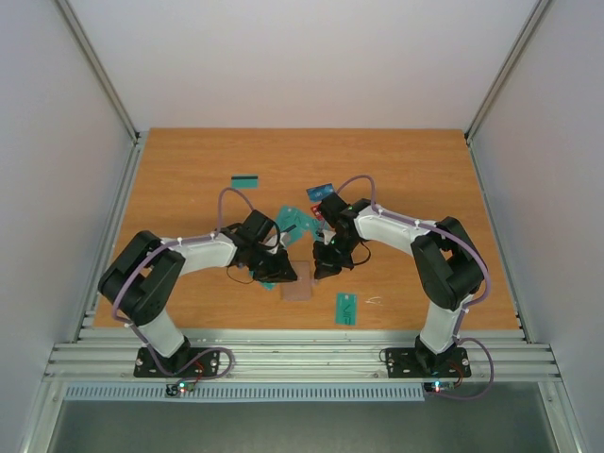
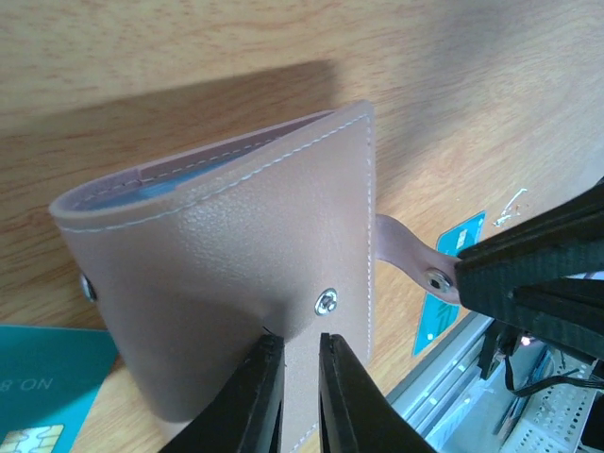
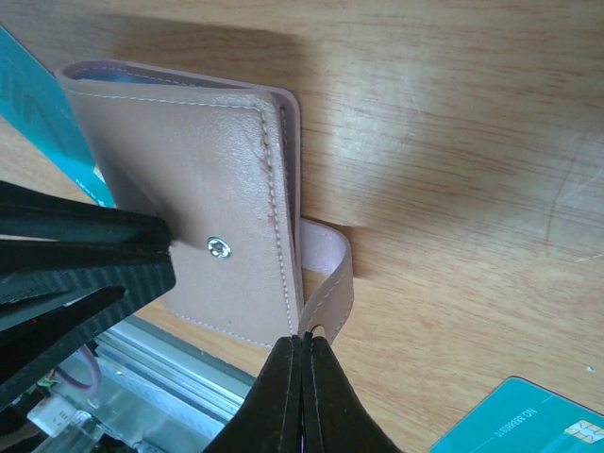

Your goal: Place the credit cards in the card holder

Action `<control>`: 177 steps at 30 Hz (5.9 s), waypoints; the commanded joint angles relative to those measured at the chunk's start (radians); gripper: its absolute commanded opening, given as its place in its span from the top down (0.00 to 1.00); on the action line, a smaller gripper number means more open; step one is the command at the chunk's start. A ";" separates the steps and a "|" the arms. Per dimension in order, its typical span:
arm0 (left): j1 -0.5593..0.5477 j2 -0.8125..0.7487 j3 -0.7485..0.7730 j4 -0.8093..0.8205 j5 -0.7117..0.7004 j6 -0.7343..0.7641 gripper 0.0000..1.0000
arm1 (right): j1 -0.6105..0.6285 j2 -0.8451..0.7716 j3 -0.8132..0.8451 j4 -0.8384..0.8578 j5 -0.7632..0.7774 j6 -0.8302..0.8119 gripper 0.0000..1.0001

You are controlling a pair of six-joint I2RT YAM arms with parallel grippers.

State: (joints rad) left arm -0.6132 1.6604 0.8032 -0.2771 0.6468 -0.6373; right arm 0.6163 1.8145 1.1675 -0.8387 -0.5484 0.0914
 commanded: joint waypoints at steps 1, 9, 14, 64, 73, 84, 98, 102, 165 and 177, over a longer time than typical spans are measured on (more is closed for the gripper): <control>-0.013 0.038 0.002 -0.002 -0.003 0.028 0.88 | -0.003 -0.015 0.029 -0.010 -0.031 0.016 0.99; -0.020 0.068 0.011 -0.007 -0.007 0.033 0.90 | -0.001 0.039 0.070 -0.003 -0.071 0.036 0.99; -0.020 0.068 0.010 -0.011 -0.008 0.037 0.90 | 0.005 0.075 0.083 0.026 -0.099 0.067 0.99; -0.020 0.096 -0.022 0.059 0.016 0.017 0.90 | 0.115 0.256 0.152 -0.017 -0.002 0.142 0.99; -0.020 0.103 -0.030 0.067 0.016 0.021 0.90 | 0.123 0.292 0.140 -0.040 0.100 0.168 0.99; -0.020 0.121 -0.043 0.090 0.020 0.015 0.90 | 0.161 0.353 0.137 -0.059 0.176 0.203 0.99; -0.020 -0.110 0.091 -0.220 -0.075 0.101 0.68 | 0.156 0.151 0.328 -0.217 0.237 0.080 0.61; -0.016 -0.204 0.179 -0.365 -0.150 0.167 0.53 | 0.141 0.036 0.372 -0.274 0.297 0.037 0.34; 0.595 -0.099 -0.402 1.177 -0.670 0.659 0.01 | -0.659 -0.225 -0.743 1.661 0.501 -0.551 0.01; 0.595 -0.100 -0.401 1.174 -0.670 0.657 0.01 | -0.659 -0.217 -0.728 1.641 0.500 -0.551 0.02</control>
State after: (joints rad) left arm -0.0227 1.5604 0.3927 0.7982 -0.0280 0.0280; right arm -0.0429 1.5932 0.4236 0.7708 -0.0463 -0.4622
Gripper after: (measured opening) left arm 0.995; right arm 0.986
